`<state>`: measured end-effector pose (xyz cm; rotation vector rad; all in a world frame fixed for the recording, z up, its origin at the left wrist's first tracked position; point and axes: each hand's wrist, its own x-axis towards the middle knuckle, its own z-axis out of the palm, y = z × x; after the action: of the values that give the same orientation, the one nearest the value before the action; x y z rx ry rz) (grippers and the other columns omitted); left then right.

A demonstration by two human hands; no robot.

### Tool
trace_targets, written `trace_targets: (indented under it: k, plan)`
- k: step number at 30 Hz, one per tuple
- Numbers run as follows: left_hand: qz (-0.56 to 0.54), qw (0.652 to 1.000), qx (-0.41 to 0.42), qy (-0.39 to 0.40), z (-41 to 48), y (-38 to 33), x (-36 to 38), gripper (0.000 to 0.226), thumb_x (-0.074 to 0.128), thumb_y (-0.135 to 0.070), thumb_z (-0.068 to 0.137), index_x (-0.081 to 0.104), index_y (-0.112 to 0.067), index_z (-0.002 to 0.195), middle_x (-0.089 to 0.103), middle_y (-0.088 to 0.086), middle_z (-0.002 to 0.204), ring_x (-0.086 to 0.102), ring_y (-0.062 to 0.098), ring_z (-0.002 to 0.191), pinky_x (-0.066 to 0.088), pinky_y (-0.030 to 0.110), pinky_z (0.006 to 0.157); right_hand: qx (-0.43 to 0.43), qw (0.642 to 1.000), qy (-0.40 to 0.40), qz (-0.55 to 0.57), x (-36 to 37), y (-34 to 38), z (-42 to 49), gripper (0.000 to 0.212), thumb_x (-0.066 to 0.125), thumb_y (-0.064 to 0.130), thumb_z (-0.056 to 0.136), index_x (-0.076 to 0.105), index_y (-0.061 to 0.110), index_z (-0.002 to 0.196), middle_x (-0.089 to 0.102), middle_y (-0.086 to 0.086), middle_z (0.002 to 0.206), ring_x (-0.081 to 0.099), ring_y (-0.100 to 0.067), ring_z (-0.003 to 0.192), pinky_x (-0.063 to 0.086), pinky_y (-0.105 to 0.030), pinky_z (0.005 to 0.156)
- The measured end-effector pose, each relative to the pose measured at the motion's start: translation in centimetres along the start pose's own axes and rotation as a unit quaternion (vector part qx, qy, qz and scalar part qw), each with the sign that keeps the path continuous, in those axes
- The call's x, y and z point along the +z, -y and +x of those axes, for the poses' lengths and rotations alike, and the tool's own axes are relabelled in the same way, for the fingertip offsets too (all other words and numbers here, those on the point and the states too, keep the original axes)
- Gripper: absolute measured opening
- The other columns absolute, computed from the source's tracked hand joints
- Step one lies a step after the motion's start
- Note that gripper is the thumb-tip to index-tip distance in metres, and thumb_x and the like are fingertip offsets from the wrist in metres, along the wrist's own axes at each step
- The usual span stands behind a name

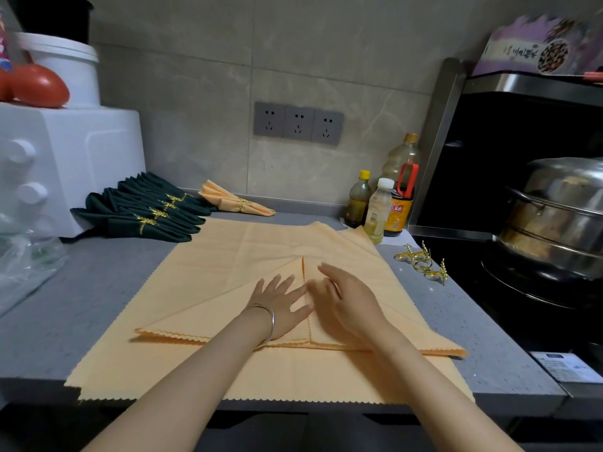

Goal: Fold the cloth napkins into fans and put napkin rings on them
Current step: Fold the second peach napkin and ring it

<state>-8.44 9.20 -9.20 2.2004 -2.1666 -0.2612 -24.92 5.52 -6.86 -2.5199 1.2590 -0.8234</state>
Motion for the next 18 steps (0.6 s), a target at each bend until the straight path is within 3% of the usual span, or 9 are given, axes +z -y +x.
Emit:
trace_targets:
  k: [3,6,11,18]
  plan:
    - [0.000,1.000,0.001,0.003,0.0,0.0,-0.1,0.058,0.015,-0.062,0.095,0.002,-0.045,0.149,-0.008,-0.007,0.160,-0.012,0.018,0.147,-0.008,0.043,0.118,0.013,0.994,0.087,-0.061,2.2,-0.6,3.6,0.040,0.032,0.021,0.101,0.044,0.015,0.139,0.033,-0.002,0.153,0.024,-0.019,0.143,0.017,-0.035,0.117]
    - [-0.005,1.000,0.001,0.002,-0.1,0.0,-0.1,0.059,0.014,-0.063,0.095,0.001,-0.045,0.149,-0.008,-0.007,0.160,-0.012,0.017,0.147,-0.009,0.043,0.118,0.032,0.985,0.144,-0.089,3.4,-1.0,4.7,0.039,0.026,0.016,0.100,0.043,0.013,0.135,0.027,-0.003,0.155,0.019,-0.020,0.144,0.013,-0.039,0.116]
    - [-0.009,1.000,0.002,0.003,-0.1,0.0,-0.1,0.059,0.015,-0.063,0.095,0.002,-0.045,0.149,-0.008,-0.008,0.160,-0.012,0.017,0.147,-0.008,0.043,0.118,0.037,0.979,0.165,-0.112,3.2,-2.0,3.2,0.047,0.019,0.028,0.104,0.021,0.018,0.150,0.013,0.002,0.159,0.008,-0.014,0.146,0.006,-0.034,0.117]
    - [-0.007,1.000,-0.001,0.011,0.0,0.0,-0.2,0.058,0.015,-0.062,0.095,0.001,-0.044,0.149,-0.008,-0.007,0.160,-0.012,0.017,0.147,-0.008,0.042,0.118,0.066,0.974,0.174,-0.126,0.5,-4.2,-1.4,0.053,0.017,0.038,0.103,0.010,0.020,0.152,0.003,0.007,0.159,0.000,-0.009,0.146,0.001,-0.030,0.117]
